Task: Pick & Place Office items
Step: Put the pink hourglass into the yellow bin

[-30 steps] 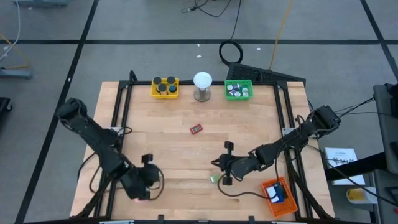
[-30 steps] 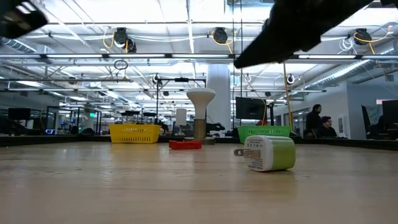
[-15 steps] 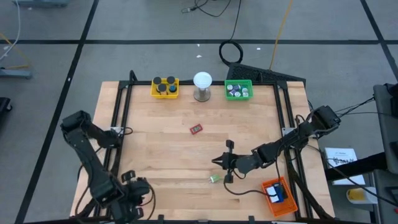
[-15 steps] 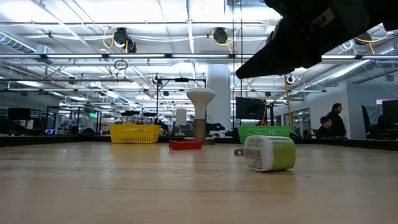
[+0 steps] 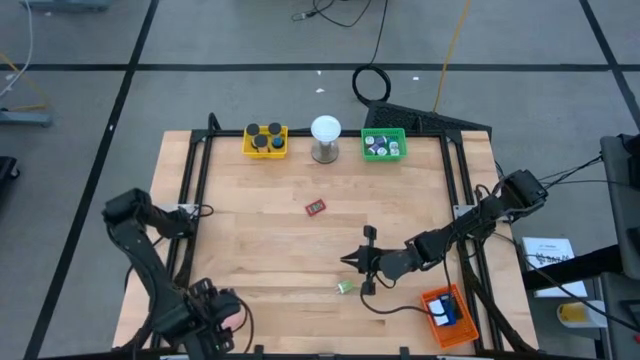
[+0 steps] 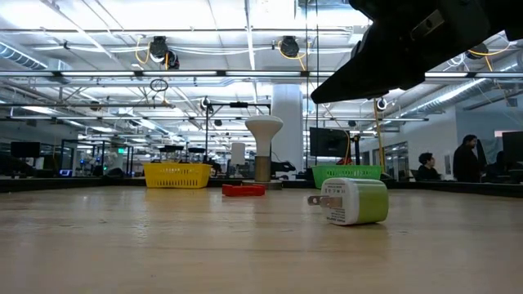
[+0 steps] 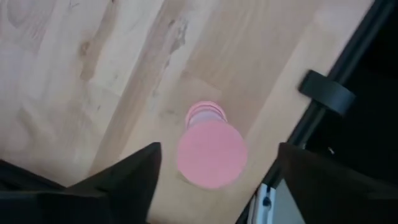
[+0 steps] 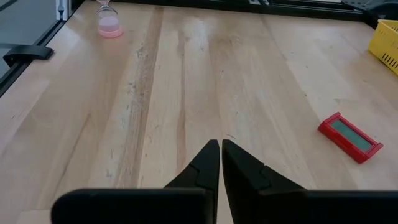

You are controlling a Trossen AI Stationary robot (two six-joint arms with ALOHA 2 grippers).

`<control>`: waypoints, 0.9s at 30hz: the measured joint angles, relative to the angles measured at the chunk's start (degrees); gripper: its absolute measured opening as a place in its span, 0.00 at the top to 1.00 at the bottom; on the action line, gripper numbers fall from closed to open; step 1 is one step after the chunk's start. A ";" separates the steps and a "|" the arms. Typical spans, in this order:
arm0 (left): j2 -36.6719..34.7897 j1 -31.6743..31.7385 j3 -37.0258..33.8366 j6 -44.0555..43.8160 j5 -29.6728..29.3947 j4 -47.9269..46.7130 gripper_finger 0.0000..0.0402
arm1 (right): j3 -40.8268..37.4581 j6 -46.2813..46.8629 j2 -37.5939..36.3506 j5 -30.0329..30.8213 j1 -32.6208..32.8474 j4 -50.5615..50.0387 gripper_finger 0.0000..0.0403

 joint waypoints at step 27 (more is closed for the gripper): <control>4.09 2.06 -0.11 0.64 -3.02 -3.28 0.51 | -0.02 -0.13 0.00 -0.04 0.02 1.33 0.97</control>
